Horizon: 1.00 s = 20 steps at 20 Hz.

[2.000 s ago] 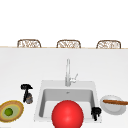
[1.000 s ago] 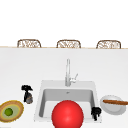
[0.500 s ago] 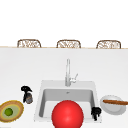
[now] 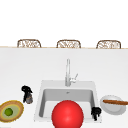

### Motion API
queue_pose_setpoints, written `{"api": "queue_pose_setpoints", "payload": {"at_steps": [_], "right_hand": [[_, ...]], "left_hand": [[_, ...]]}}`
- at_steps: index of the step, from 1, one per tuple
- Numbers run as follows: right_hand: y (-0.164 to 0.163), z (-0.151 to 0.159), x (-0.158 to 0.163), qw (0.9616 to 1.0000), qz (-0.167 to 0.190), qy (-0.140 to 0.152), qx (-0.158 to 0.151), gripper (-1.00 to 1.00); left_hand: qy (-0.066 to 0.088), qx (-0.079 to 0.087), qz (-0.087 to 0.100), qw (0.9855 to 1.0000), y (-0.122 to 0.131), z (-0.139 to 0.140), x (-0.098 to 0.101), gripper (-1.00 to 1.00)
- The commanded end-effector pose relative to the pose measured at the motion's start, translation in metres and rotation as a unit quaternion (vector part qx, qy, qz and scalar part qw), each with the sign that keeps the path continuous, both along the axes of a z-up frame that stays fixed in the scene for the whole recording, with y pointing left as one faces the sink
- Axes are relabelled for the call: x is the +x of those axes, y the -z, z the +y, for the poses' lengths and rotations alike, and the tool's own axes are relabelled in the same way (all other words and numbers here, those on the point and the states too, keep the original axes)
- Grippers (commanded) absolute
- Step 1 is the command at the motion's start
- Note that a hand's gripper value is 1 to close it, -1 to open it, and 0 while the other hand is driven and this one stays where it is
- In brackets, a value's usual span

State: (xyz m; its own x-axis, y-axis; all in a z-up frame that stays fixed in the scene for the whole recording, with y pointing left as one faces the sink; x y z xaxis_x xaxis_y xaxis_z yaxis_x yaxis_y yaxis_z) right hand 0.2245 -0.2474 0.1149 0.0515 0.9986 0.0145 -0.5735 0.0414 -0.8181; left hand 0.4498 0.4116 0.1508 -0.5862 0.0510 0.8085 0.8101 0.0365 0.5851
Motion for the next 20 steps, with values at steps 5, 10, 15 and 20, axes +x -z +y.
{"api": "queue_pose_setpoints", "payload": {"at_steps": [5, 10, 15, 20], "right_hand": [[0.0, 0.0, 0.0, 1.0, 0.0, 0.0, 0.0, 0.0], [0.0, 0.0, 0.0, 1.0, 0.0, 0.0, 0.0, 0.0], [0.0, 0.0, 0.0, 1.0, 0.0, 0.0, 0.0, 0.0], [0.0, 0.0, 0.0, 1.0, 0.0, 0.0, 0.0, 0.0]], "left_hand": [[-0.013, 0.001, -0.016, 0.9998, -0.022, -0.003, -0.01, -1.0], [-0.005, 0.006, -0.013, 0.9999, -0.022, -0.007, -0.014, -1.0], [-0.001, 0.004, -0.002, 1.0, -0.021, -0.015, -0.013, -1.0], [-0.001, 0.001, -0.002, 1.0, -0.016, -0.015, -0.011, -1.0]]}}
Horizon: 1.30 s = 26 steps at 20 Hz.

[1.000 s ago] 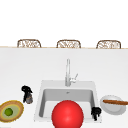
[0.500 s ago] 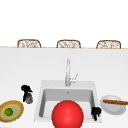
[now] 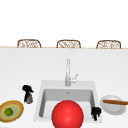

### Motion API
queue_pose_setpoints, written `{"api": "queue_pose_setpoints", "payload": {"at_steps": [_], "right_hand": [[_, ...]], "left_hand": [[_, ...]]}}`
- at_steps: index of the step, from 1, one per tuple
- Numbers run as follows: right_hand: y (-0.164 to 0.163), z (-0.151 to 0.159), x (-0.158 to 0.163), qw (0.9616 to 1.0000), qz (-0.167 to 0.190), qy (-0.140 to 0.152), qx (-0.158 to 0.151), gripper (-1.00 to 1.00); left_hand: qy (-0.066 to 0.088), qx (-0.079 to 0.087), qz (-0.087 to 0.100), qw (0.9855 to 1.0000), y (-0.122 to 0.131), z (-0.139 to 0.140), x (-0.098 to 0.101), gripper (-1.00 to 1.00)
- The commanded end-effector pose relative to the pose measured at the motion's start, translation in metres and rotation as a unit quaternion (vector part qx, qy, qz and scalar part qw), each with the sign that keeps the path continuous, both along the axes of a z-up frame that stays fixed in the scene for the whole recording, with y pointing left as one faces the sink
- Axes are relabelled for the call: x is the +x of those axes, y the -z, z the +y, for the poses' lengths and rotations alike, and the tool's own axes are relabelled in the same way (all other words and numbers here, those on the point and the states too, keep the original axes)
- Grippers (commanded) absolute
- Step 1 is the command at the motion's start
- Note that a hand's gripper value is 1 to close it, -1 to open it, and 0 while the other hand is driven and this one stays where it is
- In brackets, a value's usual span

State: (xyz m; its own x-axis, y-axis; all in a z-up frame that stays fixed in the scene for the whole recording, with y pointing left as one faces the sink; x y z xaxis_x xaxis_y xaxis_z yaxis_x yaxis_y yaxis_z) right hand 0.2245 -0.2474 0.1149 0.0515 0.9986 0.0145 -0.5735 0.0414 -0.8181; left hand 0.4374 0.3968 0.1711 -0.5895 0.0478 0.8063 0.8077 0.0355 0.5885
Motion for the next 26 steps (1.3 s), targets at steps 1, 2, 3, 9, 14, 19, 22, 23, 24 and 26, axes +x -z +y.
{"api": "queue_pose_setpoints", "payload": {"at_steps": [1, 2, 3, 9, 14, 19, 22, 23, 24, 26], "right_hand": [[0.0, 0.0, 0.0, 1.0, 0.0, 0.0, 0.0, 0.0], [0.0, 0.0, 0.0, 1.0, 0.0, 0.0, 0.0, 0.0], [0.0, 0.0, 0.0, 1.0, 0.0, 0.0, 0.0, 0.0], [0.0, 0.0, 0.0, 1.0, 0.0, 0.0, 0.0, 0.0], [0.0, 0.0, 0.0, 1.0, 0.0, 0.0, 0.0, 0.0], [0.0, 0.0, 0.0, 1.0, 0.0, 0.0, 0.0, 0.0], [0.0, 0.0, 0.0, 1.0, 0.0, 0.0, 0.0, 0.0], [0.0, 0.0, 0.0, 1.0, 0.0, 0.0, 0.0, 0.0], [0.0, 0.0, 0.0, 1.0, 0.0, 0.0, 0.0, 0.0], [0.0, 0.0, 0.0, 1.0, 0.0, 0.0, 0.0, 0.0]], "left_hand": [[0.0, -0.002, 0.0, 1.0, 0.008, 0.0, 0.003, -1.0], [0.0, -0.009, 0.0, 1.0, 0.013, 0.0, 0.003, -1.0], [0.0, -0.013, 0.0, 0.9999, 0.018, 0.0, 0.003, -1.0], [0.009, -0.023, 0.031, 0.9992, 0.03, 0.005, 0.011, 1.0], [0.011, -0.027, 0.02, 0.9994, 0.021, 0.005, 0.01, 1.0], [0.002, -0.008, -0.014, 0.9999, -0.002, -0.007, 0.014, 1.0], [-0.004, 0.011, -0.02, 0.9997, -0.014, -0.024, 0.012, 1.0], [-0.005, 0.015, -0.022, 0.9996, -0.018, -0.029, 0.012, 1.0], [-0.005, 0.017, -0.025, 0.9995, -0.022, -0.033, 0.012, 1.0], [-0.007, 0.019, -0.028, 0.9994, -0.031, -0.046, 0.011, 1.0]]}}
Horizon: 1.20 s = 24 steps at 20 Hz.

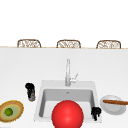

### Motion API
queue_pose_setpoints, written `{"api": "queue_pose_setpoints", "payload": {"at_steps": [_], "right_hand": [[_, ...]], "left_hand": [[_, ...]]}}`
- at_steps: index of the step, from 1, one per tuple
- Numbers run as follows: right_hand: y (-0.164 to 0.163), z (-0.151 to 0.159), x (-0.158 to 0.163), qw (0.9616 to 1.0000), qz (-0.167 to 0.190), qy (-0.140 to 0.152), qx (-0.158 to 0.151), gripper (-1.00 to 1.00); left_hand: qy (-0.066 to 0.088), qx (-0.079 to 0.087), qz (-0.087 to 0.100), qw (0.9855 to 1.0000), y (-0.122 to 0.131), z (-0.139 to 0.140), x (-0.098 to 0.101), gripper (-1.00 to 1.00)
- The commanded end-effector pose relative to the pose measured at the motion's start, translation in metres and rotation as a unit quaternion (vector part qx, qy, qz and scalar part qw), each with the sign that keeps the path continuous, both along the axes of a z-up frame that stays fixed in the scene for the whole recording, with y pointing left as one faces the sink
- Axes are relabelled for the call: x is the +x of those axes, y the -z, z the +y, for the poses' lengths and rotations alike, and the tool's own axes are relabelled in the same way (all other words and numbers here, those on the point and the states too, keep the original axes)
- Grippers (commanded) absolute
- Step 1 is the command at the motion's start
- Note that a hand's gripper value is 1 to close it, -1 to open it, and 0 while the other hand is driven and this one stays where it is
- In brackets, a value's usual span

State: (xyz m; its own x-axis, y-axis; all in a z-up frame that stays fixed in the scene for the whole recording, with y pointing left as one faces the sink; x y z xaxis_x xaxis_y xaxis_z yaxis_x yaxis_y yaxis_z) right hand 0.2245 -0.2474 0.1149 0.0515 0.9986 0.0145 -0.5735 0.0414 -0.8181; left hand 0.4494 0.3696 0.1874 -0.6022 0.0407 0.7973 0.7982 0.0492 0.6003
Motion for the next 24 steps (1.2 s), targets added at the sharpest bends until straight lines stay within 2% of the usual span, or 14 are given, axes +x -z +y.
{"api": "queue_pose_setpoints", "payload": {"at_steps": [1, 4, 7, 10, 12, 18, 22, 24], "right_hand": [[0.0, 0.0, 0.0, 1.0, 0.0, 0.0, 0.0, 0.0], [0.0, 0.0, 0.0, 1.0, 0.0, 0.0, 0.0, 0.0], [0.0, 0.0, 0.0, 1.0, 0.0, 0.0, 0.0, 0.0], [0.0, 0.0, 0.0, 1.0, 0.0, 0.0, 0.0, 0.0], [0.0, 0.0, 0.0, 1.0, 0.0, 0.0, 0.0, 0.0], [0.0, 0.0, 0.0, 1.0, 0.0, 0.0, 0.0, 0.0], [0.0, 0.0, 0.0, 1.0, 0.0, 0.0, 0.0, 0.0], [0.0, 0.0, 0.0, 1.0, 0.0, 0.0, 0.0, 0.0]], "left_hand": [[0.0, 0.021, -0.019, 0.9996, -0.016, -0.025, -0.001, 1.0], [-0.002, 0.021, -0.025, 0.9995, -0.021, -0.046, -0.002, 1.0], [-0.003, 0.019, -0.012, 0.9997, -0.017, -0.07, -0.002, 1.0], [-0.004, 0.017, -0.01, 0.9998, -0.016, -0.093, -0.002, 1.0], [-0.01, 0.011, -0.006, 0.9999, -0.015, -0.108, -0.002, 1.0], [-0.015, 0.01, -0.013, 0.9998, -0.011, -0.154, -0.002, 1.0], [-0.021, 0.01, -0.012, 0.9997, -0.003, -0.182, -0.002, 1.0], [-0.019, 0.01, -0.008, 0.9997, 0.007, -0.197, -0.002, 1.0]]}}
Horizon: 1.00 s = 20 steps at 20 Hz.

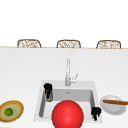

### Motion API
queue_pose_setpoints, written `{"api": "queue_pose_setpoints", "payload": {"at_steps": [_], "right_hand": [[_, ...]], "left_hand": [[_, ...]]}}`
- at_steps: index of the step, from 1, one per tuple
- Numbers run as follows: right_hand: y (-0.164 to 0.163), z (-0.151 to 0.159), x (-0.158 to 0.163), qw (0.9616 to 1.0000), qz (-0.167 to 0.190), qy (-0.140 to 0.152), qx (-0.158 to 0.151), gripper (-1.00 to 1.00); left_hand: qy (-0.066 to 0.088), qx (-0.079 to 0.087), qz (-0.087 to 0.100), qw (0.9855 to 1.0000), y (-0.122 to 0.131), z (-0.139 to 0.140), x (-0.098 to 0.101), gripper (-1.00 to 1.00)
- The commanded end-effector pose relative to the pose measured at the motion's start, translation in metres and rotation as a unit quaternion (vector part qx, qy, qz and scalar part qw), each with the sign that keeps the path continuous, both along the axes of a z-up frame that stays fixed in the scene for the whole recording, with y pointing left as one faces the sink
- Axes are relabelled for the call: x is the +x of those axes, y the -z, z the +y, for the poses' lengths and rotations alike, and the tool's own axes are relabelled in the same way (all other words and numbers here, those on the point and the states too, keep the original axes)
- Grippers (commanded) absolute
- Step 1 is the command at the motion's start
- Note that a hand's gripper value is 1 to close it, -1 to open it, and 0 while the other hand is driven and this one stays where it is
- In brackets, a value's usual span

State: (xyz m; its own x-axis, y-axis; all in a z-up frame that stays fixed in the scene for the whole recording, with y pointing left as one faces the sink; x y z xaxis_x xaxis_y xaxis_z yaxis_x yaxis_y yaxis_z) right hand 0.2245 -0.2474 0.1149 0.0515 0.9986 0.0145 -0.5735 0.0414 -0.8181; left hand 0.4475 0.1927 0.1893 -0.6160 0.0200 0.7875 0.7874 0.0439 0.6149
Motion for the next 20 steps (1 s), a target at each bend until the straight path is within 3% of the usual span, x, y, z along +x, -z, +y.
{"api": "queue_pose_setpoints", "payload": {"at_steps": [1, 15, 20], "right_hand": [[0.0, 0.0, 0.0, 1.0, 0.0, 0.0, 0.0, 0.0], [0.0, 0.0, 0.0, 1.0, 0.0, 0.0, 0.0, 0.0], [0.0, 0.0, 0.0, 1.0, 0.0, 0.0, 0.0, 0.0]], "left_hand": [[-0.012, 0.0, 0.0, 0.9999, 0.015, -0.028, 0.0, 1.0], [-0.013, 0.007, 0.0, 0.9999, 0.084, -0.13, 0.0, 1.0], [-0.02, 0.011, -0.001, 0.9997, 0.109, -0.161, 0.0, 1.0]]}}
